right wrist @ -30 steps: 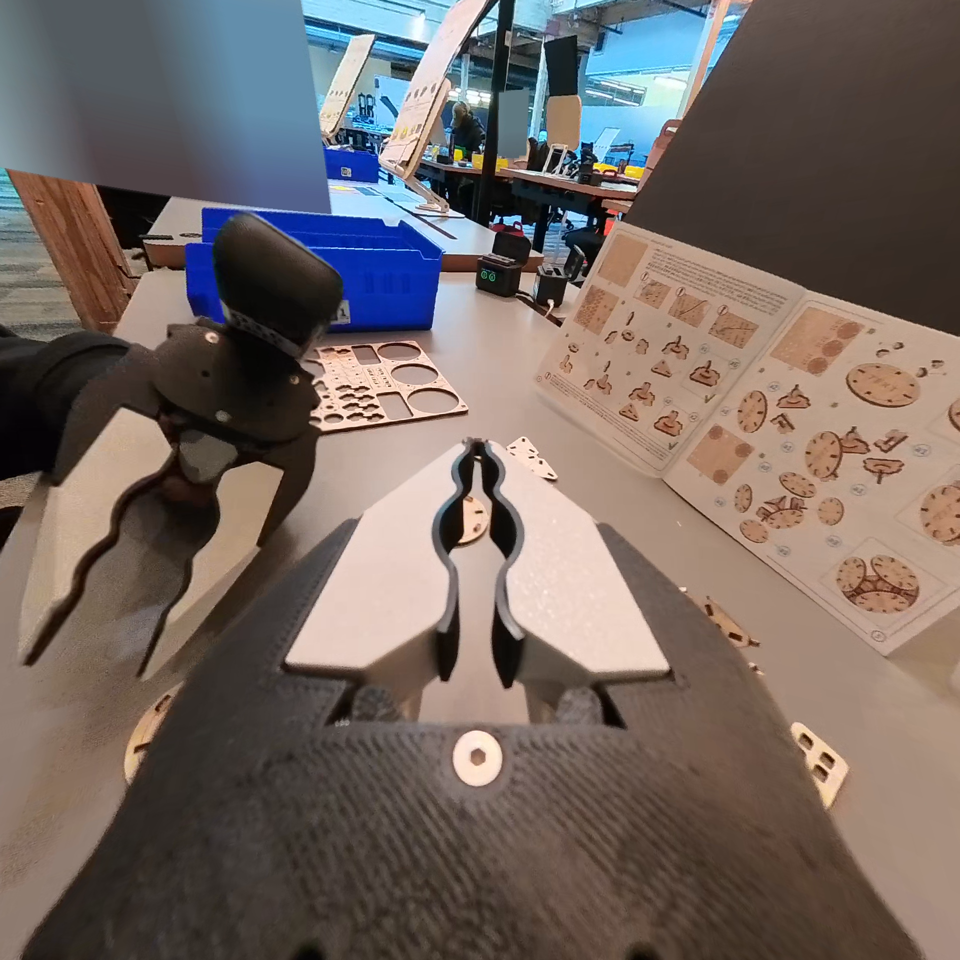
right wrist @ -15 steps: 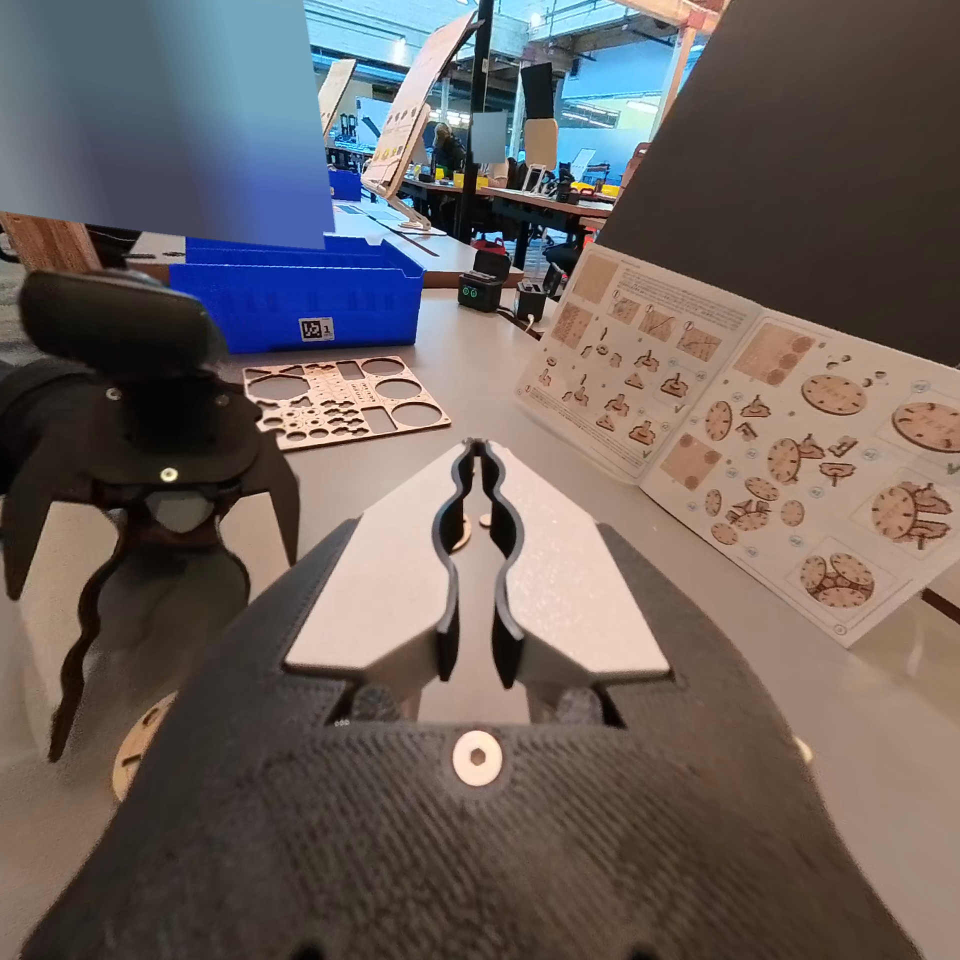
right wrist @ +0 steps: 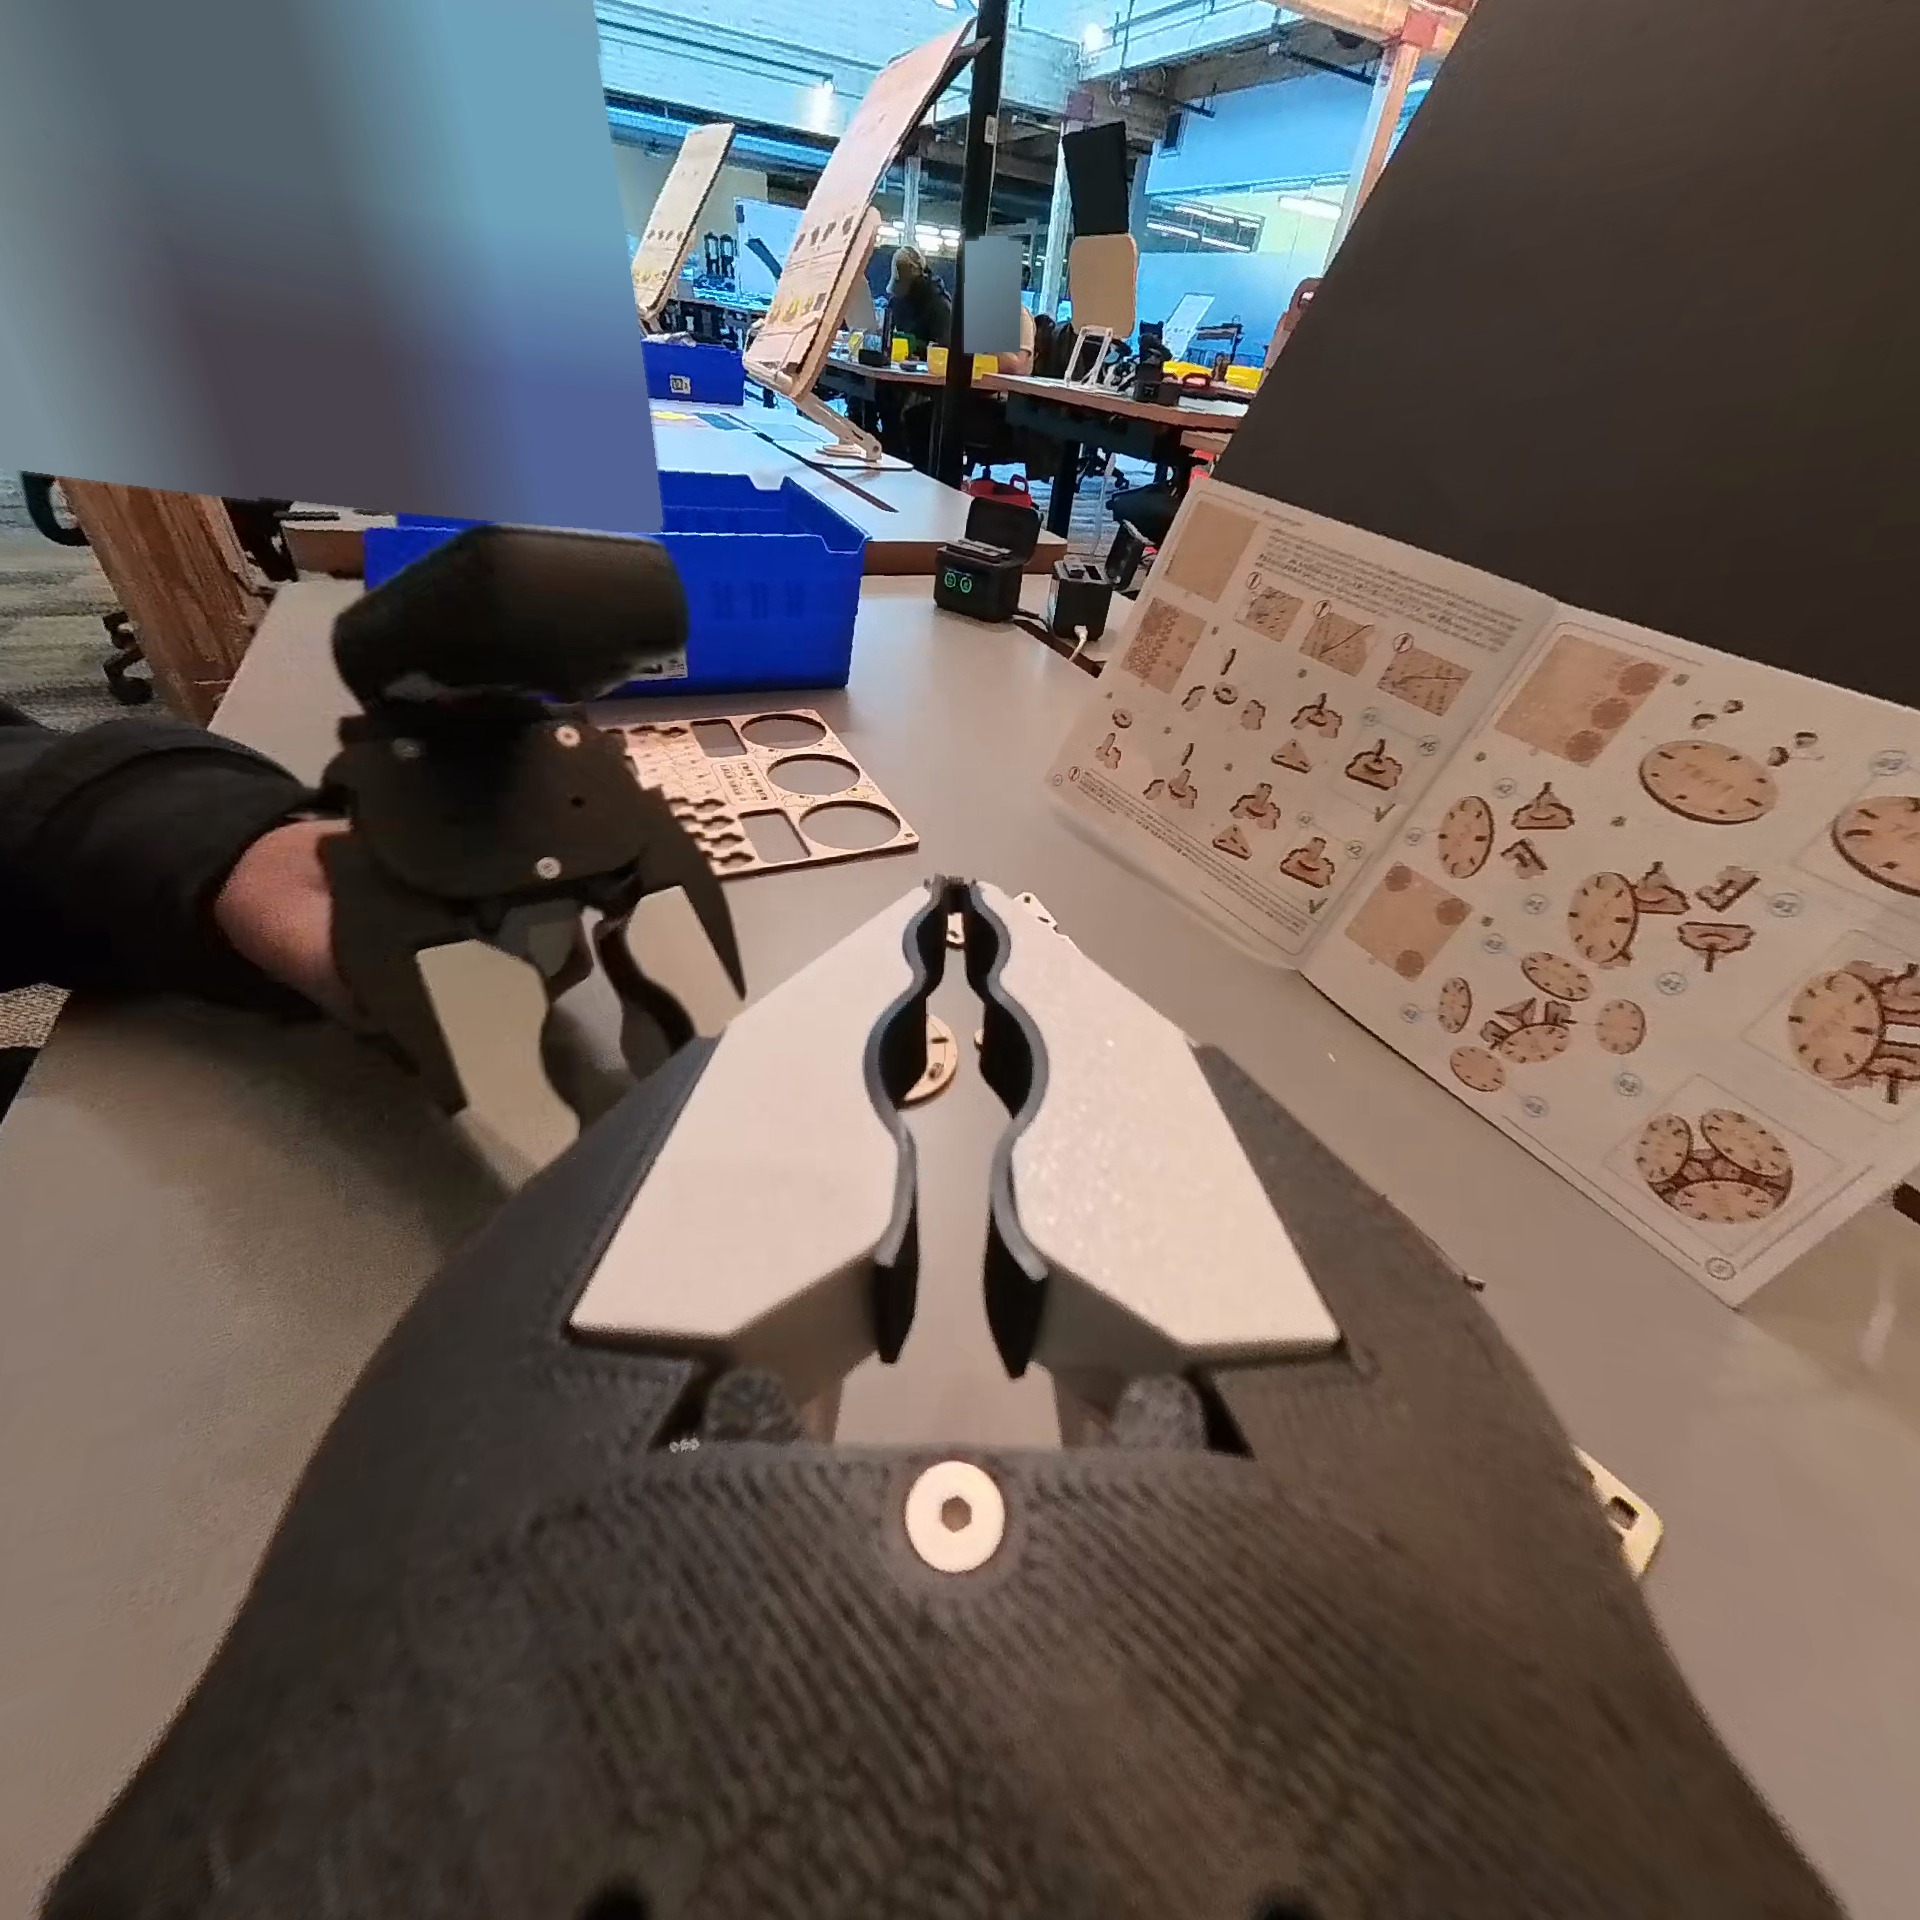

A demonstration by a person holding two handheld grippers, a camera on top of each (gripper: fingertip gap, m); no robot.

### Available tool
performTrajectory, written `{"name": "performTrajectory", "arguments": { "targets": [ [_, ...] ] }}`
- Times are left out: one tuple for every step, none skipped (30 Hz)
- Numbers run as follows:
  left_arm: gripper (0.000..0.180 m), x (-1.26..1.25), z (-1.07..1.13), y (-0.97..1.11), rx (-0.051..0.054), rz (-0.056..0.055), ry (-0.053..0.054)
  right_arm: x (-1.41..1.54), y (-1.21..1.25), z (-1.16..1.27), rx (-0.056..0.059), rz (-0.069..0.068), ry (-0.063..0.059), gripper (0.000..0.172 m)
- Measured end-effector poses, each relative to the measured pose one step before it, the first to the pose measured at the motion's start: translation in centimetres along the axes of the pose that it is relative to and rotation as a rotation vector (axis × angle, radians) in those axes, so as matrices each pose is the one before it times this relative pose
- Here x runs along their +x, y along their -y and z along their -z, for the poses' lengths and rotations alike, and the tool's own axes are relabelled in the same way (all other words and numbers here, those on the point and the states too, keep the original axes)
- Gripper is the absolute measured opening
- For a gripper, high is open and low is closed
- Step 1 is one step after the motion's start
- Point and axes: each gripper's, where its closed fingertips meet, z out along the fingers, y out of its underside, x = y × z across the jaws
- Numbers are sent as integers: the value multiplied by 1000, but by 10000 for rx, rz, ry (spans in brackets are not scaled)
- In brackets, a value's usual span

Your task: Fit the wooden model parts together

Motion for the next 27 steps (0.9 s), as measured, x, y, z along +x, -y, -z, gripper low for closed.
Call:
{"name": "performTrajectory", "arguments": {
  "targets": [
    [40,-238,233,49,125,404,-200,33,-41,-5,-14,-3,-6,1],
    [42,19,201,71,114,282,-289,24,-63,-7,-22,-13,0,0],
    [44,64,150,39,85,195,-226,23,-51,-7,-21,-17,-1,0],
    [45,56,109,76,81,96,-130,13,-18,-11,-4,-12,5,0],
    [45,185,44,51,44,-41,-126,-14,-17,-17,1,-4,7,0],
    [44,262,-21,-64,-41,-102,-110,-13,-38,-13,-15,3,5,0],
    [43,298,-110,-159,-112,-110,-109,-15,-48,-21,-24,11,1,0],
    [41,231,-133,-218,-156,-114,-57,-5,-44,-23,-21,18,-3,0],
    [39,-9,-76,-111,-81,-67,99,-13,-44,-29,-23,19,-2,0],
    [38,-112,-16,-27,-21,-36,134,-9,-58,-22,-32,23,-2,0],
    [38,-100,1,3,3,-5,92,20,-101,-32,-51,40,-20,0],
    [39,-57,13,22,17,16,36,79,-138,-26,-71,54,-51,0],
    [40,35,16,17,11,23,-56,106,-165,-31,-68,45,-58,0],
    [40,41,13,9,8,30,-65,67,-121,-30,-47,9,-27,0],
    [40,90,6,-6,0,6,-84,34,-89,-22,-26,-32,2,1],
    [38,38,10,-12,-4,-1,-28,24,-54,-28,-14,-50,11,1],
    [38,-18,5,-13,-1,-4,24,15,-42,-7,-5,-41,11,1],
    [37,-12,-4,3,-2,-14,25,7,-31,-12,-6,-26,11,0],
    [37,-20,6,-4,-4,-10,25,11,-36,-22,-19,-17,9,1],
    [37,-20,18,-10,0,-12,23,9,-54,-13,-25,-14,6,0],
    [36,-30,11,-13,-4,-8,17,3,-33,-16,-18,-9,3,0],
    [35,-5,15,-21,-4,4,-11,6,-28,-13,-13,-12,4,1],
    [34,18,24,-26,-5,16,-28,17,-23,-15,-9,-16,5,1],
    [32,37,18,-21,-6,16,-41,-4,-31,-17,-8,-17,8,1],
    [30,88,11,-34,-8,11,-76,14,-39,-14,-13,-17,6,1],
    [29,145,5,-34,-11,19,-106,5,-40,-19,-16,-13,-1,1],
    [27,237,-20,-38,-20,8,-165,4,-40,-19,-16,-9,2,1]
  ]
}}
